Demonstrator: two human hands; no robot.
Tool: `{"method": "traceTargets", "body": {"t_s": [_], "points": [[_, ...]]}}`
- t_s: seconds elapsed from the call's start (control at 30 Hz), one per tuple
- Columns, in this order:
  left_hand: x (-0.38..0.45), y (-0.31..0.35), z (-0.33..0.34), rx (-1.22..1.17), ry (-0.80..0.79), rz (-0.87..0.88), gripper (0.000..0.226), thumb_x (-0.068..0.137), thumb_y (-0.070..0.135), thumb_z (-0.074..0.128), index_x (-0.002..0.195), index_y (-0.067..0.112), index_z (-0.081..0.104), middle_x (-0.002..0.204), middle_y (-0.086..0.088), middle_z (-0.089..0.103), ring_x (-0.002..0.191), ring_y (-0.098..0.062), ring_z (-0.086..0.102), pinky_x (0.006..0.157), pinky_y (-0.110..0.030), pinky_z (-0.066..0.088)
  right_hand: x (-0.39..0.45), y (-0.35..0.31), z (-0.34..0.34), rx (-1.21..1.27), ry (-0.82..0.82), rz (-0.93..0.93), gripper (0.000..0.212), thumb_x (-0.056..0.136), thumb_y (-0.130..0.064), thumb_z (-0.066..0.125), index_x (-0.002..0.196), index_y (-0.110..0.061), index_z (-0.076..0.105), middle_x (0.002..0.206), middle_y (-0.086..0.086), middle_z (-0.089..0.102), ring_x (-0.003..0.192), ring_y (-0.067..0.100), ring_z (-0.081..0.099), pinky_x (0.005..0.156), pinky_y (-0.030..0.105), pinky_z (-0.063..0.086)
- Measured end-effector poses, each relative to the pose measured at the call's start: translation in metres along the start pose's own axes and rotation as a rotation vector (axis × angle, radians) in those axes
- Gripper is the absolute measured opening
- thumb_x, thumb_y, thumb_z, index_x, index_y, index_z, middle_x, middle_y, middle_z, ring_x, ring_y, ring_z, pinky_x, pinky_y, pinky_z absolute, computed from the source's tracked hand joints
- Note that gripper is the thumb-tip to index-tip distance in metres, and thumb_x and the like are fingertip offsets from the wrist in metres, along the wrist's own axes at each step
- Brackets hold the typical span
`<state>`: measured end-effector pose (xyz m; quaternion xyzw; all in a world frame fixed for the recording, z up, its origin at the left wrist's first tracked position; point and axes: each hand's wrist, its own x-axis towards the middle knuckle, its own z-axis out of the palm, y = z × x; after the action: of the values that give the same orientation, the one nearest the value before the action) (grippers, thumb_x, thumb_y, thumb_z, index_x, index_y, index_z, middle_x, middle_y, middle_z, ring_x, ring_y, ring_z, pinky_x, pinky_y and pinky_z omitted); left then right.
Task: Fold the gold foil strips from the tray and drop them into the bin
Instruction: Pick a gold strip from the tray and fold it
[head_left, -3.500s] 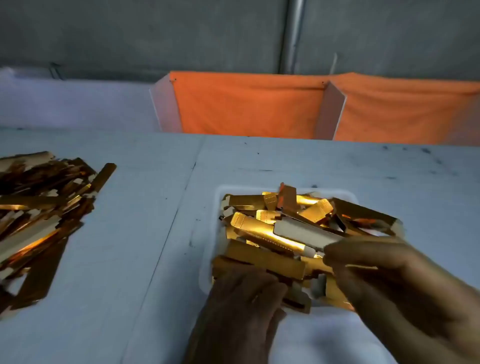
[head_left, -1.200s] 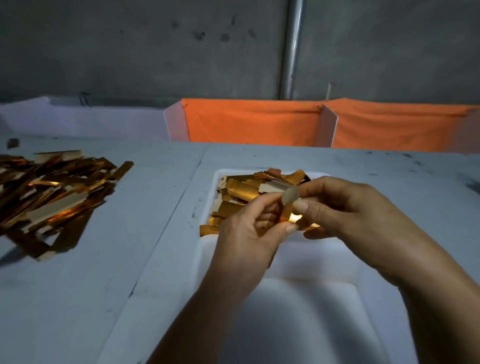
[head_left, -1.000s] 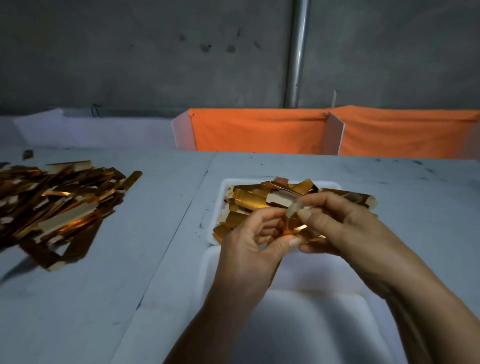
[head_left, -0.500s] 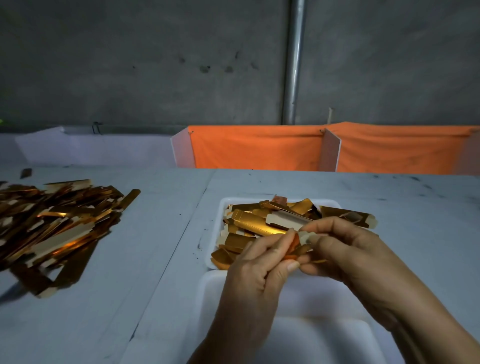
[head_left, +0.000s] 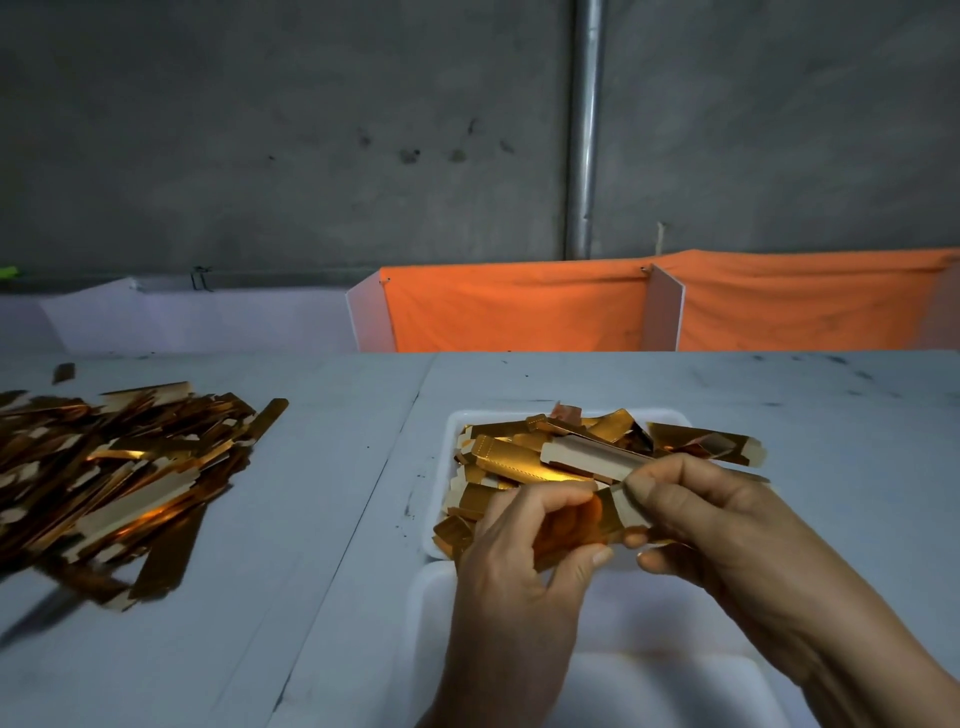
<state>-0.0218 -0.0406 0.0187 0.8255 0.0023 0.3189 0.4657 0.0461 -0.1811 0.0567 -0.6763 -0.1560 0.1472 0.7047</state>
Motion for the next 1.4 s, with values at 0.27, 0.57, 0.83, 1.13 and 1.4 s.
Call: {"method": "traceTargets", "body": {"t_s": [0.27, 0.57, 0.83, 1.13, 1.4], "points": [[0.001, 0.004, -0.002, -0.064, -0.029, 0.051, 0.031, 0.072, 0.03, 0.07, 0.094, 0.049, 0.06, 0.109, 0.037, 0.059, 0.106, 0.012, 0.054, 0.08, -0.001, 0.039, 0.001, 0.001, -0.003, 0.195, -0.05, 0.077, 0.012, 0.073, -0.013, 0.065, 0.07, -0.016, 0.076, 0.065, 0.007, 0.065, 0.053, 0.01, 0.062, 0.047, 0.019, 0.051], [0.003, 0.001, -0.003, -0.198, -0.106, 0.014, 0.034, 0.072, 0.022, 0.073, 0.093, 0.044, 0.061, 0.105, 0.031, 0.064, 0.101, 0.009, 0.059, 0.077, -0.003, 0.043, 0.002, 0.003, -0.01, 0.333, -0.144, 0.177, 0.012, 0.072, -0.018, 0.064, 0.069, -0.013, 0.074, 0.064, 0.009, 0.061, 0.05, 0.01, 0.058, 0.044, 0.021, 0.051], [0.004, -0.001, -0.005, -0.192, -0.172, -0.009, 0.033, 0.07, 0.031, 0.069, 0.095, 0.049, 0.06, 0.109, 0.029, 0.063, 0.106, 0.004, 0.058, 0.079, -0.007, 0.045, -0.001, 0.0, -0.011, 0.184, -0.167, 0.074, 0.003, 0.066, -0.014, 0.07, 0.068, -0.015, 0.071, 0.062, 0.008, 0.056, 0.049, 0.011, 0.055, 0.046, 0.019, 0.049], [0.005, -0.003, -0.004, -0.189, -0.194, -0.049, 0.034, 0.067, 0.035, 0.068, 0.095, 0.05, 0.058, 0.106, 0.03, 0.063, 0.104, 0.006, 0.058, 0.079, -0.008, 0.046, -0.002, 0.001, -0.01, -0.057, -0.138, -0.119, 0.021, 0.086, -0.002, 0.062, 0.073, -0.016, 0.07, 0.061, 0.006, 0.057, 0.05, 0.013, 0.055, 0.05, 0.018, 0.046], [0.006, -0.007, -0.007, -0.208, -0.15, -0.066, 0.031, 0.066, 0.033, 0.069, 0.091, 0.049, 0.06, 0.103, 0.028, 0.065, 0.099, 0.003, 0.062, 0.077, -0.01, 0.048, -0.003, -0.003, -0.016, -0.047, -0.267, -0.087, 0.017, 0.069, -0.021, 0.068, 0.085, -0.023, 0.074, 0.066, 0.009, 0.065, 0.063, 0.013, 0.062, 0.059, 0.02, 0.05]]}}
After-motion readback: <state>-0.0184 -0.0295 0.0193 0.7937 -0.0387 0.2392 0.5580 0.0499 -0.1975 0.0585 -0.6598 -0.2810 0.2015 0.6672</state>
